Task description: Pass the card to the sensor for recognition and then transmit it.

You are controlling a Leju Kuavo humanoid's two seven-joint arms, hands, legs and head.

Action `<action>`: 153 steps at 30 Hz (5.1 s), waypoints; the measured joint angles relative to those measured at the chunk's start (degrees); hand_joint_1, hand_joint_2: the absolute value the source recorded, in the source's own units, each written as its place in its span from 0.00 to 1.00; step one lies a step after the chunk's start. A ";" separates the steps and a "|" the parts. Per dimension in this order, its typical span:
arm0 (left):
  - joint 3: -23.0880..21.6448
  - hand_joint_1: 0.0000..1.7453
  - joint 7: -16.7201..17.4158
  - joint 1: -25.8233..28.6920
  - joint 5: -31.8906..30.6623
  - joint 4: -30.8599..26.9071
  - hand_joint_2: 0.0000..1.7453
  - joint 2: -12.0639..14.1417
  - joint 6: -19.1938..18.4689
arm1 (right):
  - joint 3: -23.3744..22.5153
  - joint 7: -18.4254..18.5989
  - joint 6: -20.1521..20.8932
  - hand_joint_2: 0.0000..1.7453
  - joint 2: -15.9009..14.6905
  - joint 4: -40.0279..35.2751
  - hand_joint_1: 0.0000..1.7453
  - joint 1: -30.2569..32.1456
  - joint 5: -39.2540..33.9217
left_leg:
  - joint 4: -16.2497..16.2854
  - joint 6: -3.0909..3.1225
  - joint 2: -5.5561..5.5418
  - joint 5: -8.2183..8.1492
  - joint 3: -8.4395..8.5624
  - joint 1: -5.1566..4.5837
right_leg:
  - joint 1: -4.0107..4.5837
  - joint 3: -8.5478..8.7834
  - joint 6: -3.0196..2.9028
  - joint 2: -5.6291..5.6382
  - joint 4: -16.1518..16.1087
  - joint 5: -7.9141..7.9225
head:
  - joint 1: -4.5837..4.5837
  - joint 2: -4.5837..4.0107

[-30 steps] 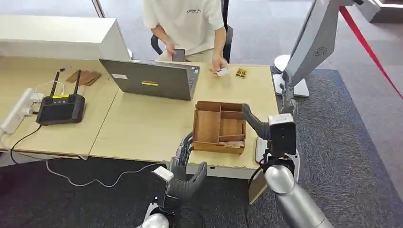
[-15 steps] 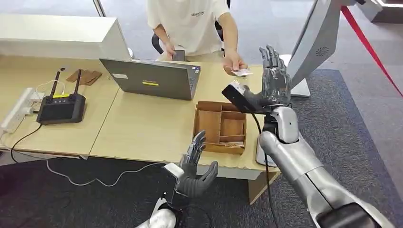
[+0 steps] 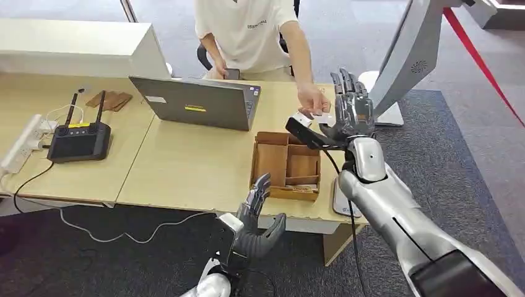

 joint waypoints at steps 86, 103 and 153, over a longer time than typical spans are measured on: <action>-0.20 0.00 0.15 3.69 -1.14 -3.26 1.00 2.58 7.23 | -19.15 -7.54 -4.94 1.00 -11.78 -13.90 1.00 22.57 -7.50 | 0.01 0.04 -0.02 -0.04 0.00 -0.03 | -0.04 0.03 0.02 -0.01 -0.02 0.00 | 0.00 0.00; 1.07 0.00 2.23 4.69 -2.75 -4.50 1.00 2.58 7.80 | -16.39 -6.84 -2.12 1.00 -9.14 -2.91 1.00 22.45 -8.94 | 0.01 0.04 -0.02 -0.04 0.00 -0.04 | -0.04 0.03 0.02 -0.03 -0.02 -0.02 | 0.00 0.00; 1.33 0.00 3.61 5.37 -3.67 -5.70 1.00 3.19 6.69 | -13.05 -7.10 2.45 1.00 -5.16 2.99 1.00 22.62 -8.79 | 0.02 0.04 0.00 -0.04 0.17 -0.03 | -0.04 0.17 0.02 -0.02 -0.03 -0.01 | 0.00 0.00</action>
